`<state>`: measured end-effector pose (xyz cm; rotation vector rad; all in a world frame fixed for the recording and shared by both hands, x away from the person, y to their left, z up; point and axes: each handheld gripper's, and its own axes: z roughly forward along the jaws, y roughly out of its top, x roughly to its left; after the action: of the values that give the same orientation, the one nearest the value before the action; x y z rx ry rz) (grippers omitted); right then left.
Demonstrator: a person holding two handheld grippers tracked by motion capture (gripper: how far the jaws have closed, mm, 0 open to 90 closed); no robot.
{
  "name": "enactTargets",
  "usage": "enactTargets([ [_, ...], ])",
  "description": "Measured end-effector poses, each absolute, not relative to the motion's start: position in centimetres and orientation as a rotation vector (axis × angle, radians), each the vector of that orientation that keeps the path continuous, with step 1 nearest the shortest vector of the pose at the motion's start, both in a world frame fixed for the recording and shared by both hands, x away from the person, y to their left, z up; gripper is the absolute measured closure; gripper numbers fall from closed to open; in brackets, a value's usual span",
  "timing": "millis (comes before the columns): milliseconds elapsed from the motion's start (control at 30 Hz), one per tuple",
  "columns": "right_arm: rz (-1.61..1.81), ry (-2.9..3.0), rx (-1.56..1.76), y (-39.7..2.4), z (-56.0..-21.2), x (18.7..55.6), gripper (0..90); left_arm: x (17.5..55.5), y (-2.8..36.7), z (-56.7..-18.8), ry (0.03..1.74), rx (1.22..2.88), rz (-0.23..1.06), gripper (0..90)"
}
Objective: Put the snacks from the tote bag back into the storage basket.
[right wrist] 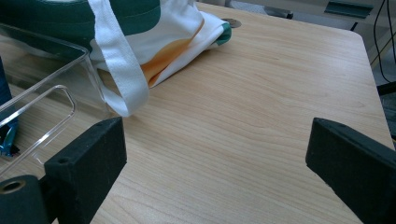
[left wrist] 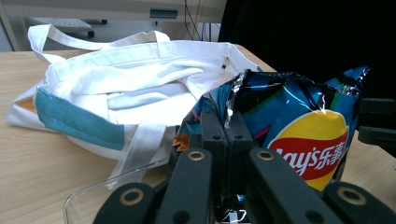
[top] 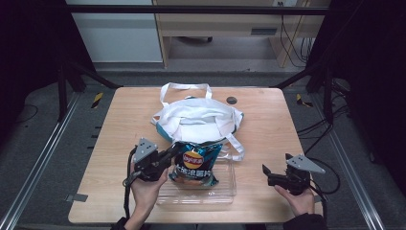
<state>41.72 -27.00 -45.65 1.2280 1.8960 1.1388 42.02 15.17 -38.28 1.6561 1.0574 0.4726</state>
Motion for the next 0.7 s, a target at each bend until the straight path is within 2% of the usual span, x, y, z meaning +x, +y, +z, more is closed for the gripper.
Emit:
enactTargets([
  [700, 1.131, 1.895, 1.230, -27.0, -45.7, 41.7, 5.5, 44.1, 14.3, -38.4, 1.076, 1.660, 0.493, 89.1],
])
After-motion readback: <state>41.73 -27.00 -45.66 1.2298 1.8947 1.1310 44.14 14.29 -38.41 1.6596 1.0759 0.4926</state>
